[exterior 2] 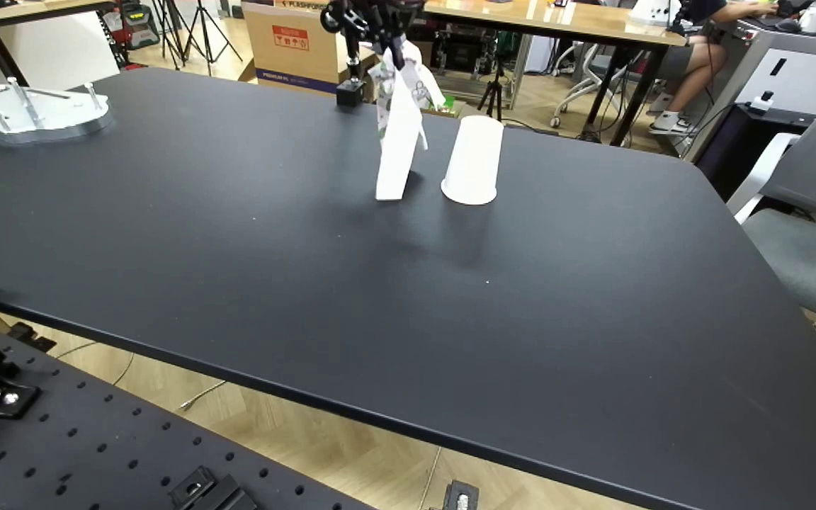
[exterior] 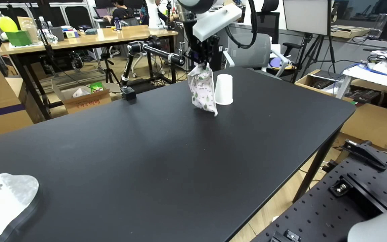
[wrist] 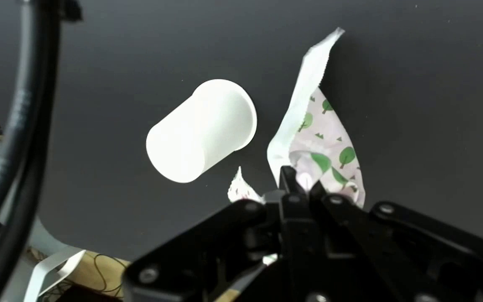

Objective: Put the towel on the black thing on top of the table

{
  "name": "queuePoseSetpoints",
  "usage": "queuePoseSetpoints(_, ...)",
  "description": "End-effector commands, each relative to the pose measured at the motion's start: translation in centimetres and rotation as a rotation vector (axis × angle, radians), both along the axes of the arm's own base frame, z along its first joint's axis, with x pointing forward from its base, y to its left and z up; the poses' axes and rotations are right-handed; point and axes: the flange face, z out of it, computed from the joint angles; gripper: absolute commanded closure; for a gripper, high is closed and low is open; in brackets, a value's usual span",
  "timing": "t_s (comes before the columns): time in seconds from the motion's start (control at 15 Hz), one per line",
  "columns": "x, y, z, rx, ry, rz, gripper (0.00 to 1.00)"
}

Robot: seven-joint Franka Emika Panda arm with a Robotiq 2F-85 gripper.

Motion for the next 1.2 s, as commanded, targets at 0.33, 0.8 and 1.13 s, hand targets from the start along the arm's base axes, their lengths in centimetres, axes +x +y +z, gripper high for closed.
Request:
queuePoseSetpoints(0.33,3.2,6.2,11.5,-0.012,-0.287,-0.113,0.99)
queuePoseSetpoints(0.8,2.9,10.9,12.8,0.004,-0.274,-0.089,0.99)
queuePoseSetpoints(1.13,0.6,13.6,11.8,0.056,-0.114,-0.111,0.99)
